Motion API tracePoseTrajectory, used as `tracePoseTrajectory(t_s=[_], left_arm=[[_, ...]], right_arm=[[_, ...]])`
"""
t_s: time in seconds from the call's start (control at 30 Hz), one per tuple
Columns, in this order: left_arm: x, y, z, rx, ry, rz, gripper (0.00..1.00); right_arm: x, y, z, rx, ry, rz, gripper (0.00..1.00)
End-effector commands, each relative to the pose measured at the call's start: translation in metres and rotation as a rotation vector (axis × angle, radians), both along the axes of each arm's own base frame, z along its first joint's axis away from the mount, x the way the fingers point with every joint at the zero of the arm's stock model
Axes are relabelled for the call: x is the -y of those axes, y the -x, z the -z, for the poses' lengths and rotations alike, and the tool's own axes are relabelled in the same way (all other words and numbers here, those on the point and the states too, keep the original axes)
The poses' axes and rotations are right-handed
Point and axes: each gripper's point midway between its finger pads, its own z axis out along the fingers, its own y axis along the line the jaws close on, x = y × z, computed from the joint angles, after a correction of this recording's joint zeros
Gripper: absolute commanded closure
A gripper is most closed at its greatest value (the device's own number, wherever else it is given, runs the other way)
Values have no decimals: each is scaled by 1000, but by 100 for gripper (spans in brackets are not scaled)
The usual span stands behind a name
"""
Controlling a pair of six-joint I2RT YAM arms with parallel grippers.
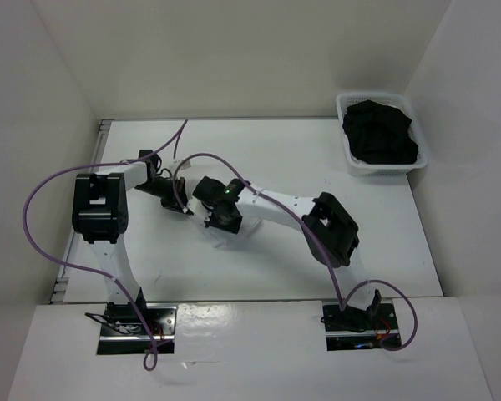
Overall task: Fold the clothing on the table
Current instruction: Fold the skirt
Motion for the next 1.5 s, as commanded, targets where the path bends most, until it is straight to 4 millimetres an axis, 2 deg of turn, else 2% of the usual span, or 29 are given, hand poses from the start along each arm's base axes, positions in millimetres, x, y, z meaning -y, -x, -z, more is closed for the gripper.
tracePoseTrajectory(t_s=[0.0,0.3,0.47,0.7,0.73,0.8,0.87,0.9,1.0,1.13,1.3,1.37,1.4,1.47], left_arm=[[1,-3,-13,35,18,2,100],[1,-3,-19,45,17,2,100],[1,-3,-19,45,17,2,100],[1,-3,-19,45,17,2,100],[1,-3,-19,45,17,2,100],[2,-3,-20,45,26,3,100],[2,-3,-20,45,27,3,100],[2,-3,-20,45,27,3,100],[2,-3,-20,45,27,3,100],[2,-3,-20,45,27,3,100],[-1,-5,-23,53,8,0,99],[-7,-6,-32,71,-5,-15,89],[-14,-9,-41,96,-19,-33,82],[-25,-11,-51,119,-40,-60,66]], right_arm=[[-23,-7,-19,65,-72,-12,100],[-60,-14,-38,50,-151,-20,100],[-66,-4,-32,31,-140,-43,100],[-63,15,-19,7,-104,-73,98],[-63,15,-19,7,-104,-73,96],[-62,16,-20,7,-104,-73,81],[-62,16,-21,7,-104,-73,58],[-62,16,-21,7,-104,-73,40],[-69,17,-31,3,-142,-73,23],[-78,20,-54,-7,-194,-90,16],[-84,22,-103,-4,-292,-121,13],[-76,14,-118,20,-306,-125,13],[-68,4,-133,36,-336,-103,11],[-55,-8,-144,51,-356,-81,10]])
